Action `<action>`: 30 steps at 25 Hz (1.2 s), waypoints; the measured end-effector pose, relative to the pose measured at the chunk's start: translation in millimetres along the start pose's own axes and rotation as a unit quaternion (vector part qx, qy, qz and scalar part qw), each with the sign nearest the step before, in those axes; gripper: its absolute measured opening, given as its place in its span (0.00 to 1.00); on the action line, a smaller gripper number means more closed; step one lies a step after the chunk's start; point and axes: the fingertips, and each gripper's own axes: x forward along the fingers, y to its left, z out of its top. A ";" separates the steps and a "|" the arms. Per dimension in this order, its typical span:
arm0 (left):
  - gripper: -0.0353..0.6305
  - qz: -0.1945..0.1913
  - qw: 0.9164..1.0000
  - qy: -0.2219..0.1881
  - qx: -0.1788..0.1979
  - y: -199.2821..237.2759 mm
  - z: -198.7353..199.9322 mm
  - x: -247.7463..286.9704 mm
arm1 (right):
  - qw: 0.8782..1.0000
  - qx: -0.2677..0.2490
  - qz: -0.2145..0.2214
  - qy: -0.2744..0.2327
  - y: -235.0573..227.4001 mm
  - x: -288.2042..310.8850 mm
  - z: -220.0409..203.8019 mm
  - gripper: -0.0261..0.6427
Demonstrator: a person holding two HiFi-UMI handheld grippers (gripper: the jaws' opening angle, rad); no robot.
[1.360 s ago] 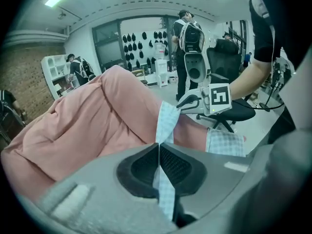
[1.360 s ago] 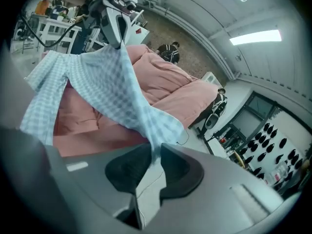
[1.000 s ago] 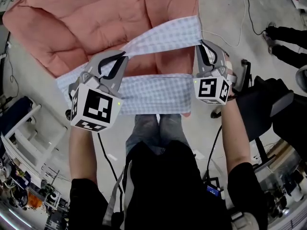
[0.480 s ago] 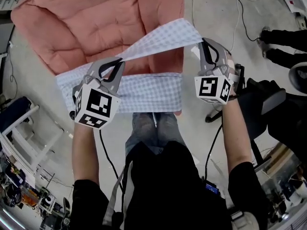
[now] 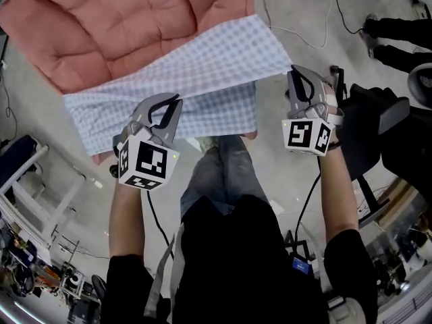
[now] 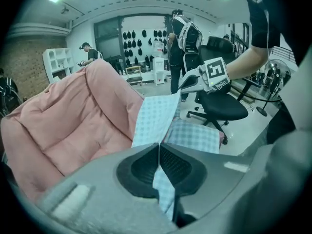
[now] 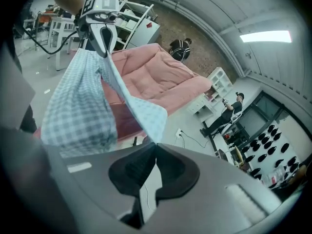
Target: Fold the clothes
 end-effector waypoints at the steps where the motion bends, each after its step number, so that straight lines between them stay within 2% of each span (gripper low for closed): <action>1: 0.07 0.000 1.000 -0.003 0.005 -5.3 -3.2 -2.4 | 1.000 0.000 0.000 0.004 7.9 -5.7 -3.5 0.05; 9: 0.07 -0.013 1.000 -0.013 0.017 -54.7 -15.2 -33.0 | 1.000 0.019 -0.007 0.020 41.2 -55.3 -12.9 0.05; 15: 0.07 -0.024 0.999 0.007 0.023 -89.9 -35.7 -39.5 | 0.999 0.016 0.006 0.030 77.6 -83.6 -36.1 0.05; 23: 0.08 0.001 0.999 0.036 0.013 -115.9 -71.2 -12.3 | 0.997 0.014 0.035 0.064 133.9 -69.1 -72.7 0.05; 30: 0.07 0.000 0.999 0.047 0.004 -130.9 -92.7 -10.0 | 0.996 0.006 0.054 0.072 160.6 -64.3 -79.5 0.05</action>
